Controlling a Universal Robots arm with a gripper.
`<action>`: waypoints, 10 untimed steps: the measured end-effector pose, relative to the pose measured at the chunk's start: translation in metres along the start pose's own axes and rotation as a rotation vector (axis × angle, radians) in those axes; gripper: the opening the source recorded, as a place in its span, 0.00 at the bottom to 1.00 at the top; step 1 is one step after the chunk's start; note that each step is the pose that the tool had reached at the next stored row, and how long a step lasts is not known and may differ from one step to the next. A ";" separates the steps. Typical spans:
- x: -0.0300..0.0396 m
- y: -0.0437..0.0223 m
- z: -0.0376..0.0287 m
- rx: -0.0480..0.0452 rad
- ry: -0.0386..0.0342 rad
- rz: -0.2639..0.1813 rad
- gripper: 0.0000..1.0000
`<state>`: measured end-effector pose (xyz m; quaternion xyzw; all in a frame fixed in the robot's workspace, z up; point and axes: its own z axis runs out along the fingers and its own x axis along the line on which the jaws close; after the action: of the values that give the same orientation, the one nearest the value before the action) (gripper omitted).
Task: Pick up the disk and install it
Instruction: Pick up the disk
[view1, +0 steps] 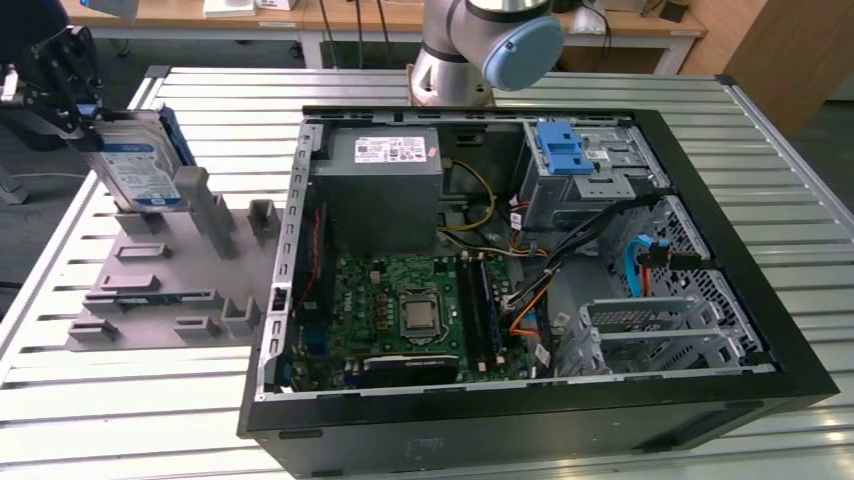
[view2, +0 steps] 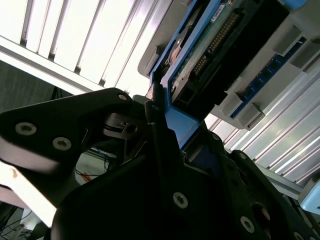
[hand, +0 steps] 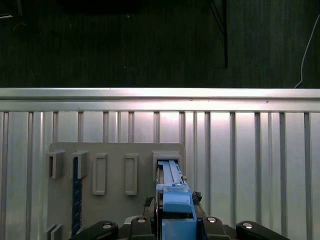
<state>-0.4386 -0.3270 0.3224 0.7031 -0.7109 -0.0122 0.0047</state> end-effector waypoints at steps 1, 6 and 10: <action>0.0000 0.0000 -0.0008 0.0001 -0.0001 0.000 0.36; 0.0000 0.0001 -0.0021 0.0000 0.0000 0.000 0.36; 0.0000 0.0003 -0.0028 -0.0001 0.0000 0.000 0.36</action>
<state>-0.4388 -0.3270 0.3252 0.7031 -0.7109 -0.0123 0.0047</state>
